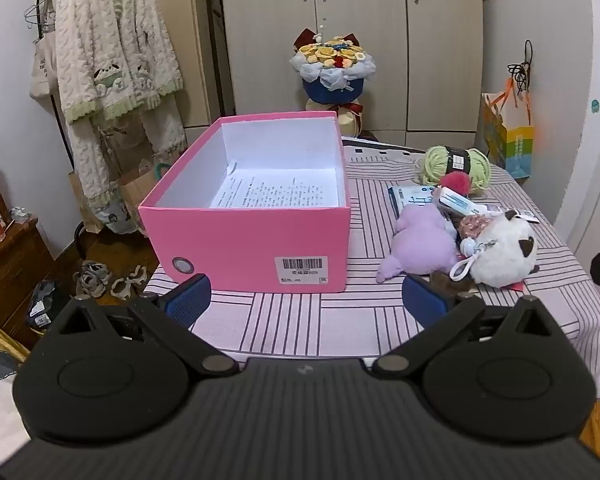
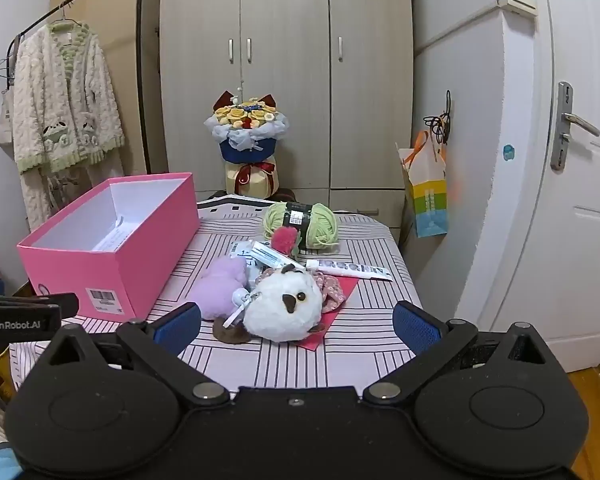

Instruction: Organize soft objects

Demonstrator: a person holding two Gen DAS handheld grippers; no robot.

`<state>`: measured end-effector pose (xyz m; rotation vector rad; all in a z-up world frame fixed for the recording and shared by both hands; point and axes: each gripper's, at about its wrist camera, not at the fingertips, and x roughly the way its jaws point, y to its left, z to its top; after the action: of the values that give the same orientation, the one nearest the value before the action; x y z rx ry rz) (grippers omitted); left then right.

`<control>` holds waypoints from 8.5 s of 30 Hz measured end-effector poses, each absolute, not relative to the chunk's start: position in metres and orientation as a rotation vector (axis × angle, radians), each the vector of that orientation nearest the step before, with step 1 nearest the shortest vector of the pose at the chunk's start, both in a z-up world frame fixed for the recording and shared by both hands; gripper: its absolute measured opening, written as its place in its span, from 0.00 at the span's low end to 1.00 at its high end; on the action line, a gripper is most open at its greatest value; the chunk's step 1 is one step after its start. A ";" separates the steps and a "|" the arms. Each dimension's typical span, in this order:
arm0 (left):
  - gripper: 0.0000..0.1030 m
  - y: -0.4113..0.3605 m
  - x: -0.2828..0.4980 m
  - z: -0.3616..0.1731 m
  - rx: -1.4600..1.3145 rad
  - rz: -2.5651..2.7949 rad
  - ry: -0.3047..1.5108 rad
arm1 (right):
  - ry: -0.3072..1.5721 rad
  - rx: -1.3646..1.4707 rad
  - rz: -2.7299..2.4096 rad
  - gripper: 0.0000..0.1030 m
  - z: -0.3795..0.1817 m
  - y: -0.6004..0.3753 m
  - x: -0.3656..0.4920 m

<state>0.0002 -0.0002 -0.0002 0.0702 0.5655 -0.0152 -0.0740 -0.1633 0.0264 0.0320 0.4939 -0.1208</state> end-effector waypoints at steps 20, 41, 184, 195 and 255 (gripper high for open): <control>1.00 -0.007 -0.010 0.000 0.090 -0.042 0.482 | 0.515 0.038 -0.129 1.00 0.019 -0.170 -0.073; 1.00 -0.003 -0.012 -0.005 0.073 -0.080 0.465 | 0.531 0.029 -0.137 1.00 0.015 -0.171 -0.070; 0.72 0.047 0.099 0.072 0.064 -0.636 0.798 | 0.638 -0.145 0.765 0.65 0.050 -0.067 0.064; 0.66 0.078 0.185 0.085 -0.005 -0.582 0.733 | 0.628 -0.119 0.764 0.64 0.071 -0.051 0.156; 0.72 0.106 0.217 0.095 0.116 -0.498 0.687 | 0.547 -0.344 0.681 0.61 0.086 -0.053 0.171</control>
<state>0.2170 0.1064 0.0952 0.1156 0.6866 -0.4982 0.1708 -0.0530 0.0859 -0.3442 0.5474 0.6814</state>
